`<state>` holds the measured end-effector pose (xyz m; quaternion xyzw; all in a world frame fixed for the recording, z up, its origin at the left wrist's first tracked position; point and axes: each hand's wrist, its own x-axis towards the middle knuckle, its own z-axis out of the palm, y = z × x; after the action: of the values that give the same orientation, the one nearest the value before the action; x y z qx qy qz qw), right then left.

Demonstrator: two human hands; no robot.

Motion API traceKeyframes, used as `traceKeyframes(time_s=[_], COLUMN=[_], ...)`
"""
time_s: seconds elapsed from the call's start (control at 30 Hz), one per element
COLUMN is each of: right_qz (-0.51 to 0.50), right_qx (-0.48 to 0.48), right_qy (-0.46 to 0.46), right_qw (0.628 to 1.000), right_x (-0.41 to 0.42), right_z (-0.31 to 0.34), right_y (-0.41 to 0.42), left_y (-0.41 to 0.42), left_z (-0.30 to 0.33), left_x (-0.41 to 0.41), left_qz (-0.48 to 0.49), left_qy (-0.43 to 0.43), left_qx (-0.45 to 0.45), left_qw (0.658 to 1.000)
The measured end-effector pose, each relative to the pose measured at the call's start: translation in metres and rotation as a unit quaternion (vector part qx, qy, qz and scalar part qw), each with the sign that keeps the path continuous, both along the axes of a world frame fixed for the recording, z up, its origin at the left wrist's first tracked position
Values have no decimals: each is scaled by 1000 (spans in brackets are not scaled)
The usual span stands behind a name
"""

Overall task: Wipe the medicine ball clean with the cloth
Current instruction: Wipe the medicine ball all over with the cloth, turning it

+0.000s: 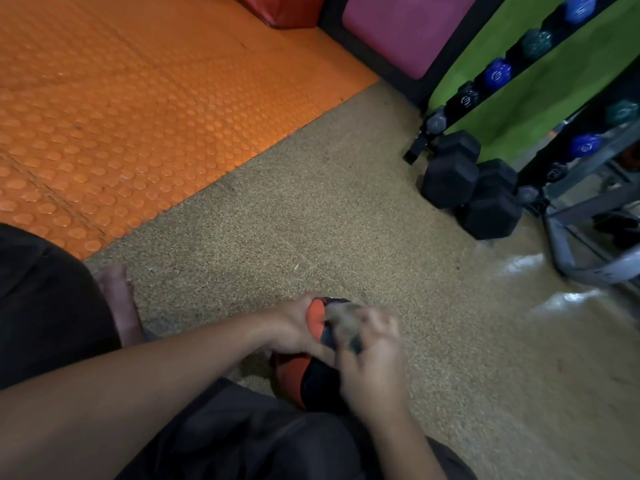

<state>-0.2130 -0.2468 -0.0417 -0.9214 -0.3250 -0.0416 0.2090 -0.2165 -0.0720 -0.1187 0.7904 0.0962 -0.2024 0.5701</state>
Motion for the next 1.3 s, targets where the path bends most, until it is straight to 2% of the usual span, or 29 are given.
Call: traceKeyframes(time_s=[0.03, 0.07, 0.1, 0.2, 0.23, 0.33, 0.37, 0.43, 0.5, 0.53, 0.63, 0.67, 0.77, 0.8, 0.9, 0.93, 0.97, 1.03, 1.07, 1.1, 1.2, 1.23, 1.3], right_qz=[79, 128, 130, -48, -49, 161, 191, 92, 12, 31, 201, 186, 12, 13, 211, 241, 207, 54, 12, 24, 211, 201, 39], right_qx=[-42, -44, -29, 50, 46, -29, -24, 28, 54, 60, -13, -7, 64, 75, 41, 37, 53, 109, 120, 118, 67, 71, 134], right_qy=[-20, -26, -13, 20, 22, -17, -13, 21, 8, 15, -16, -1, 37, 48, 27, 33, 59, 104, 104, 88, 61, 83, 150], right_qw=[996, 990, 991, 997, 998, 986, 981, 995, 998, 998, 979, 983, 997, 996, 976, 969, 975, 987, 987, 989, 973, 974, 979], right_x=[-14, -14, -4, 35, 31, -2, 5, 35, 43, 32, 9, 25, 58, 50, 13, 21, 36, 57, 55, 47, 25, 34, 58], right_z=[-1, -1, 0, -1, 2, -2, 0, -1, 3, 5, 1, -1, -4, -1, -2, -1, -3, -2, 0, 1, -2, -2, -2], right_y=[-1, -6, -12, -25, -21, -12, -16, -25, -21, -14, -13, -19, -27, -23, -20, -24, -26, -26, -23, -19, -25, -28, -29], left_y=[2, 4, 4, 3, 2, 6, 6, 2, -3, -3, 3, 3, 2, 1, 5, 6, 4, 1, -1, -1, 5, 5, 3], left_z=[-3, -4, -4, 1, 3, 3, 2, 5, 5, 6, 6, 6, 11, 11, 8, 7, 7, 13, 15, 15, 9, 7, 9], left_x=[0, 0, -1, -1, 0, 0, 0, 1, 3, 4, 3, 2, 4, 4, 4, 5, 6, 9, 10, 10, 4, 4, 6], left_qz=[-11, -19, -20, -15, -20, -23, -26, -24, -16, -25, -45, -45, -49, -55, -57, -59, -55, -49, -56, -61, -55, -50, -48], left_qy=[-4, -8, -11, -11, -17, -30, -30, -33, -42, -49, -47, -39, -30, -31, -49, -47, -43, -32, -36, -42, -42, -41, -44], left_qx=[7, 14, 18, 23, 25, 24, 20, 23, 14, 26, 53, 49, 59, 63, 68, 65, 55, 48, 54, 58, 33, 26, 34], left_qw=[1000, 1000, 1000, 1000, 999, 999, 999, 999, 999, 998, 996, 997, 997, 996, 995, 995, 996, 997, 996, 996, 997, 998, 997])
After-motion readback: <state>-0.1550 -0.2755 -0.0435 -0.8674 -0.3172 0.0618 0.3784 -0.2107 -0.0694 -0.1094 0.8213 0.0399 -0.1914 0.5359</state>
